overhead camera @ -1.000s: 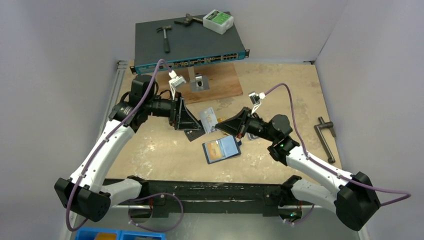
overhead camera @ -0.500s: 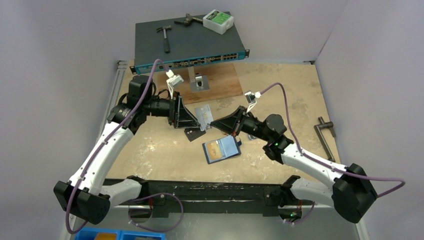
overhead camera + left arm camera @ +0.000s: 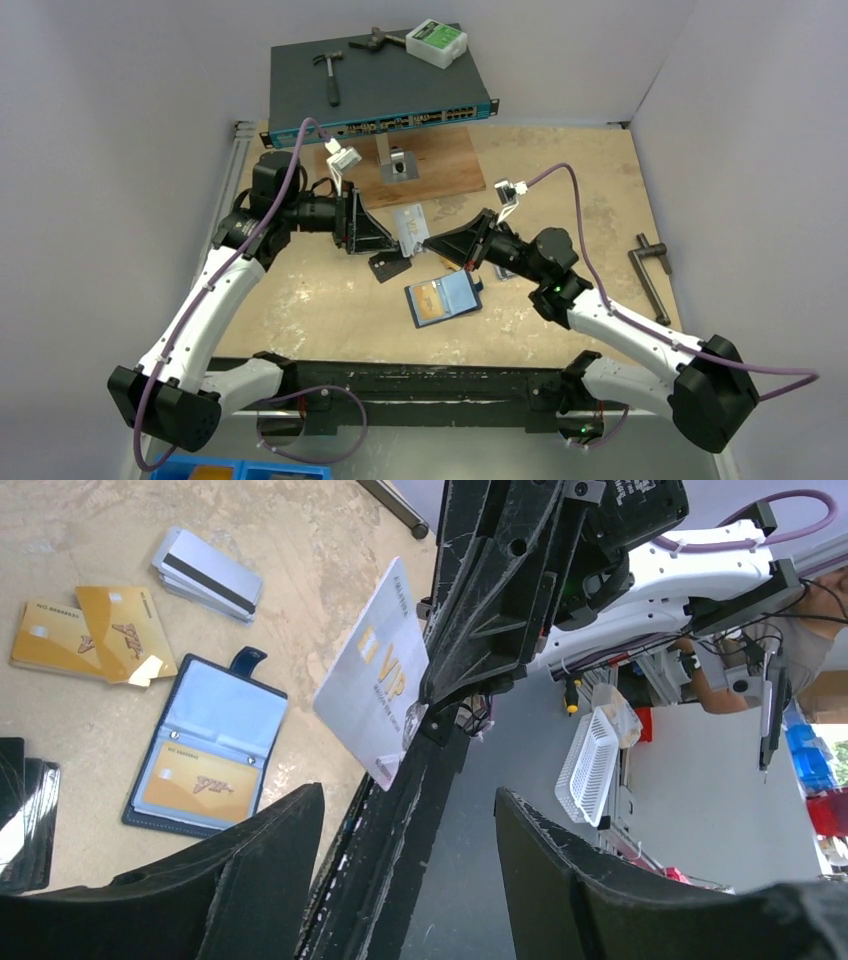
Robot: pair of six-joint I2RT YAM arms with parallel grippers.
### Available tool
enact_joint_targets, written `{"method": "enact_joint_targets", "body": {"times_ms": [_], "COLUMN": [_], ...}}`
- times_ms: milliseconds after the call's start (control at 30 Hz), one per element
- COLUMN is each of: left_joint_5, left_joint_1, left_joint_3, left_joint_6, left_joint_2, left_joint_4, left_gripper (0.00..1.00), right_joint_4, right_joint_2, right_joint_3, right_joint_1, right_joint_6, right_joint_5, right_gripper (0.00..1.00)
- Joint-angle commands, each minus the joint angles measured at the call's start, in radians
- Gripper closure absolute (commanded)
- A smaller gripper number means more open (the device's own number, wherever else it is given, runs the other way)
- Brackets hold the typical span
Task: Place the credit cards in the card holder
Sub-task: Pick up the credit card from the center of the board.
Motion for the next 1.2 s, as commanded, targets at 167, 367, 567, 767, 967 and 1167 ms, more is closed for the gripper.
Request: {"method": "enact_joint_targets", "body": {"times_ms": [167,367,567,767,967,1167], "left_joint_5": [0.055,0.065,0.057,0.072,0.080,0.093], "left_joint_1": [0.010,0.013,0.030,0.038,0.038,0.038], "left_joint_3": [-0.019,-0.026,-0.025,-0.024,-0.029,-0.033], "left_joint_6": [-0.120,-0.146,-0.157,-0.164,-0.158,-0.159], "left_joint_2": [0.008,0.006,0.001,-0.001,-0.001,-0.011], "left_joint_4": [0.134,0.154,0.152,0.160,0.154,0.153], "left_gripper": [0.40,0.62,1.00,1.00,1.00,1.00], "right_joint_4": [0.103,0.129,0.133,0.166,0.170,0.179], "right_joint_2": [0.083,0.115,0.136,0.163,0.163,0.214], "right_joint_3": [0.061,0.064,0.071,0.086,0.139,0.221], "right_joint_1": [0.030,0.049,0.066,0.087,0.087,0.086], "right_joint_6": [0.021,0.024,0.018,0.018,0.006,0.025], "right_joint_5": [0.016,0.036,0.044,-0.013,-0.060,-0.104], "right_gripper": [1.00,1.00,1.00,1.00,0.90,0.87]}}
